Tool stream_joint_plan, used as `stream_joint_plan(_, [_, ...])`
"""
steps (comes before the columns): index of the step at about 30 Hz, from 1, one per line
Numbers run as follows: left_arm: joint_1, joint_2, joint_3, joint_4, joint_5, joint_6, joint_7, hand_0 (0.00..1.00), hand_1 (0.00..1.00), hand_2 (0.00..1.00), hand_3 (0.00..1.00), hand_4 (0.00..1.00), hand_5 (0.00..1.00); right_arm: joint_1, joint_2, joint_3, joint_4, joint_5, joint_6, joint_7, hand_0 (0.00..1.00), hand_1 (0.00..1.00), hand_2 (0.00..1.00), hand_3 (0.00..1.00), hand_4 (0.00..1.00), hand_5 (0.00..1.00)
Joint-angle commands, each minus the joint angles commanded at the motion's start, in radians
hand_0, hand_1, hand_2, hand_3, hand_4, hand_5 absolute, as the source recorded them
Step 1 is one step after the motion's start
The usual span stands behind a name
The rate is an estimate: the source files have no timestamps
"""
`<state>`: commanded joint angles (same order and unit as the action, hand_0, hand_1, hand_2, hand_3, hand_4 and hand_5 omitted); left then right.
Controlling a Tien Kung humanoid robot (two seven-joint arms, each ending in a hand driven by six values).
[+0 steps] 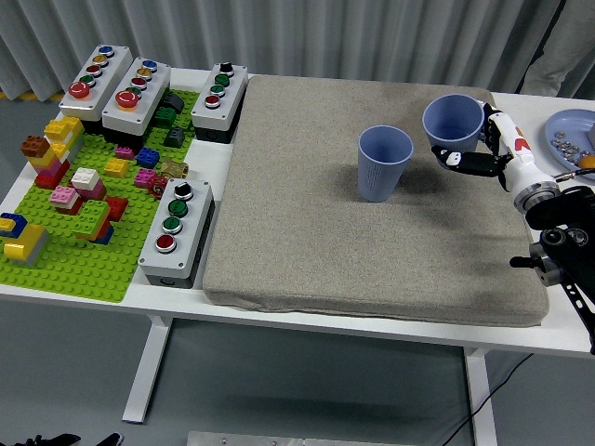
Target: Pick cup pour cup place
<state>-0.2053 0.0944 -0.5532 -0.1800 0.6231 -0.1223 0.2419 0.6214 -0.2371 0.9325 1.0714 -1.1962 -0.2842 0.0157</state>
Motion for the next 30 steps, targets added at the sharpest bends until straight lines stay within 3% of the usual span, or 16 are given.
stream_joint_plan(9, [0.002, 0.001, 0.002, 0.000, -0.002, 0.000, 0.000, 0.771, 0.764, 0.820, 0.666, 0.503, 0.998, 0.008, 0.019, -0.034, 0.029, -0.180, -0.050, -0.012, 0.806, 0.731, 0.636, 0.689, 0.608, 0.002])
stream_joint_plan(30, [0.005, 0.002, -0.001, 0.000, 0.002, 0.001, 0.001, 0.772, 0.764, 0.820, 0.666, 0.504, 0.998, 0.026, 0.033, -0.066, 0.027, -0.244, -0.057, -0.003, 0.808, 0.733, 0.635, 0.689, 0.608, 0.004])
